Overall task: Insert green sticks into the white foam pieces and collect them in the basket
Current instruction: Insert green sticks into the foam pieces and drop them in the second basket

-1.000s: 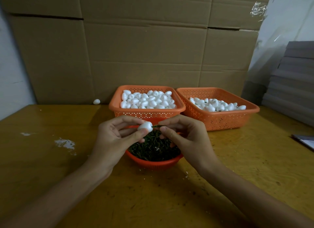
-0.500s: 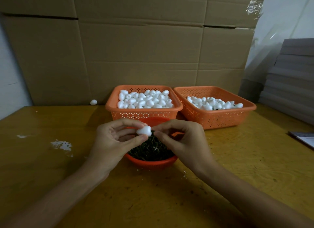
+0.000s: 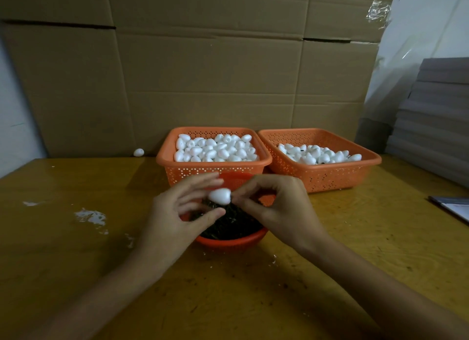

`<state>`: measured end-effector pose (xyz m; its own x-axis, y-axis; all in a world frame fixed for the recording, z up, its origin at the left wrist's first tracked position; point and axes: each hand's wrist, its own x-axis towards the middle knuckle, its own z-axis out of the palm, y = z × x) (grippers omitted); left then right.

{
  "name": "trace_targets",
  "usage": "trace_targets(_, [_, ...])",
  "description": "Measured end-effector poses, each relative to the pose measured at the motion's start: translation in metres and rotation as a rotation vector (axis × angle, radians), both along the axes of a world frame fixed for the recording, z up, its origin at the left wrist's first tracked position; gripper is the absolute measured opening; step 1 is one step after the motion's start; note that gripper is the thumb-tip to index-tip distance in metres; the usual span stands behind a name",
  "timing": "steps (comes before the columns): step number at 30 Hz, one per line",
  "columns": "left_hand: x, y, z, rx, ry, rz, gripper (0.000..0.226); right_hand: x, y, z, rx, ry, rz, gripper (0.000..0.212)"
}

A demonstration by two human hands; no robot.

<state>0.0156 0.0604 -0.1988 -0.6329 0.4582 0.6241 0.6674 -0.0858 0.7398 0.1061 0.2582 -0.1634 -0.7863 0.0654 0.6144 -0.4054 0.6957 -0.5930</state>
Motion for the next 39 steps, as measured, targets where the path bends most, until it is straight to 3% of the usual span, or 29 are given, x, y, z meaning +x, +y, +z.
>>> trace_targets(2, [0.007, 0.000, -0.004, -0.087, 0.234, 0.080, 0.059, -0.005, 0.019, 0.005, -0.066, 0.084, -0.084, 0.012])
trace_targets(5, [0.013, -0.002, -0.006, -0.266, 0.563, 0.156, 0.042, -0.011, 0.069, 0.007, -0.077, 0.239, -0.444, 0.012])
trace_targets(7, [0.016, -0.002, -0.007, -0.460, 0.727, 0.189, 0.048, -0.013, 0.107, 0.001, 0.078, 0.128, -0.685, 0.023])
trace_targets(10, [0.017, -0.003, -0.008, -0.609, 0.731, 0.203, 0.057, -0.014, 0.141, -0.013, 0.366, -0.180, -0.826, 0.041])
trace_targets(15, [0.017, -0.003, -0.006, -0.628, 0.734, 0.214, 0.062, -0.015, 0.133, -0.015, 0.428, -0.097, -0.858, 0.044])
trace_targets(17, [0.018, -0.003, -0.006, -0.640, 0.722, 0.210, 0.061, -0.015, 0.115, -0.009, 0.444, -0.007, -0.798, 0.038])
trace_targets(21, [0.016, -0.003, -0.006, -0.595, 0.702, 0.187, 0.057, -0.008, 0.053, 0.006, 0.408, 0.140, -0.423, 0.039])
trace_targets(26, [0.016, -0.001, -0.007, -0.583, 0.748, 0.178, 0.046, 0.005, -0.004, 0.002, 0.613, -0.074, 0.009, 0.046])
trace_targets(30, [0.017, 0.001, -0.007, -0.555, 0.764, 0.172, 0.042, 0.006, -0.009, -0.009, 0.704, -0.297, -0.016, 0.050])
trace_targets(39, [0.019, -0.001, -0.005, -0.554, 0.686, 0.139, 0.039, 0.005, -0.012, -0.011, 0.726, -0.317, -0.035, 0.065])
